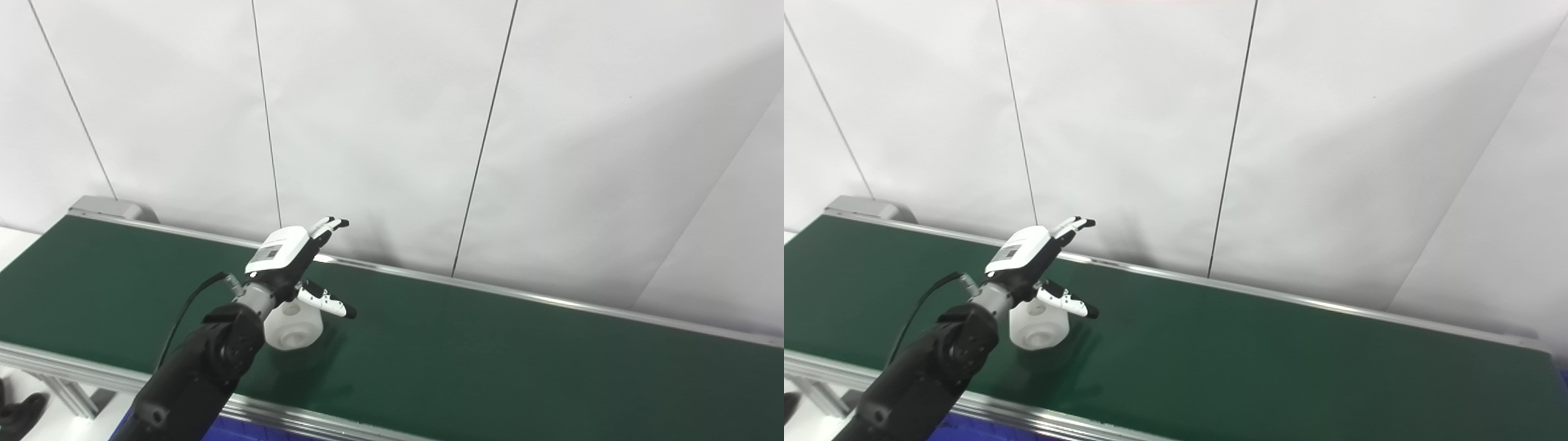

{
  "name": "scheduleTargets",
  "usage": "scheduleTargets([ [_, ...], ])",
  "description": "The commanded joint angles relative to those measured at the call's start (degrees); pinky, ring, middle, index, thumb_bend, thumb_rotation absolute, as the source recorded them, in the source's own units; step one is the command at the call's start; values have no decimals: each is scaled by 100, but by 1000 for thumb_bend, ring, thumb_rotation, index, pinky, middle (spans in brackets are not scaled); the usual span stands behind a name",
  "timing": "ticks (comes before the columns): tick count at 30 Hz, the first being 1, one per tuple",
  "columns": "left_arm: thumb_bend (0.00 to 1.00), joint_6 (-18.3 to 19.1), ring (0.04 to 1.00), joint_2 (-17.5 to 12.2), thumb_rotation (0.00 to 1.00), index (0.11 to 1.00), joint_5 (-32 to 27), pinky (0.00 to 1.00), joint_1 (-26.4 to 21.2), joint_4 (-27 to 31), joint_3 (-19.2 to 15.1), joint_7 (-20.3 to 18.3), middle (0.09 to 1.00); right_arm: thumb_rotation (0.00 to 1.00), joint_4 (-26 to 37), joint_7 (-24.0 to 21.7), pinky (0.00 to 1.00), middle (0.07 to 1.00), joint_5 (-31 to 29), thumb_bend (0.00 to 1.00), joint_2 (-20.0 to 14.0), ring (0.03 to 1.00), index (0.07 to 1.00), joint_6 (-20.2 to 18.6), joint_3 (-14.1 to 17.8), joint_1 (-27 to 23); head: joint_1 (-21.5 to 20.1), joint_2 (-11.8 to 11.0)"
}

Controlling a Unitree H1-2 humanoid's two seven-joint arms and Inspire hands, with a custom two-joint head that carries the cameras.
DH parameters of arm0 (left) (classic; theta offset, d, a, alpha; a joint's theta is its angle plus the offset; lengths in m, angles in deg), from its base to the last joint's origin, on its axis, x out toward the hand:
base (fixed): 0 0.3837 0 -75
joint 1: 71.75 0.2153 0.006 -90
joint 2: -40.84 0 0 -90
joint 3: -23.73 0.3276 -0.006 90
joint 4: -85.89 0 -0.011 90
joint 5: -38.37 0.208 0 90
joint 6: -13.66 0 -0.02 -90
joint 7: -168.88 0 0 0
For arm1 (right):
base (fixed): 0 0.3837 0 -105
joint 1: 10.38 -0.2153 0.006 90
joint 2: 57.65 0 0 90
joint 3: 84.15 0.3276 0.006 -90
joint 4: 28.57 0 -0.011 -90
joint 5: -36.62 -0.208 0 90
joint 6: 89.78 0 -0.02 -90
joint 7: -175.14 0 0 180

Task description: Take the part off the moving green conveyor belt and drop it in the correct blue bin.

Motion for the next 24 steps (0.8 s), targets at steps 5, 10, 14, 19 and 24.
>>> scheduleTargets([
  [5, 941, 579, 1000, -218, 276, 937, 333, 1000, -340, -1, 275, -717, 1000, 666, 179, 78, 789, 945, -75, 944, -34, 904, 1000, 273, -11, -51, -11, 33],
  [10, 934, 933, 1000, -351, 255, 951, 241, 1000, -291, 178, 433, -1642, 1000, 679, 173, 113, 757, 942, -16, 955, -6, 890, 1000, 273, 22, -30, -8, 48],
  [14, 992, 1189, 1000, -443, 287, 993, 71, 1000, -250, 300, 554, -2417, 1000, 681, 199, 123, 761, 949, -11, 958, -16, 894, 1000, 273, 7, -19, -17, 80],
  [19, 979, 1655, 1000, -458, 215, 972, 150, 1000, -166, 607, 720, -2948, 1000, 673, 187, 185, 782, 948, -13, 950, -44, 904, 1000, 271, -33, -38, -9, 84],
  [24, 787, 1503, 775, -285, 17, 817, 87, 668, 36, 586, 584, -2325, 883, 670, 192, 255, 790, 944, 2, 933, -93, 906, 1000, 273, -97, -49, -21, 99],
])
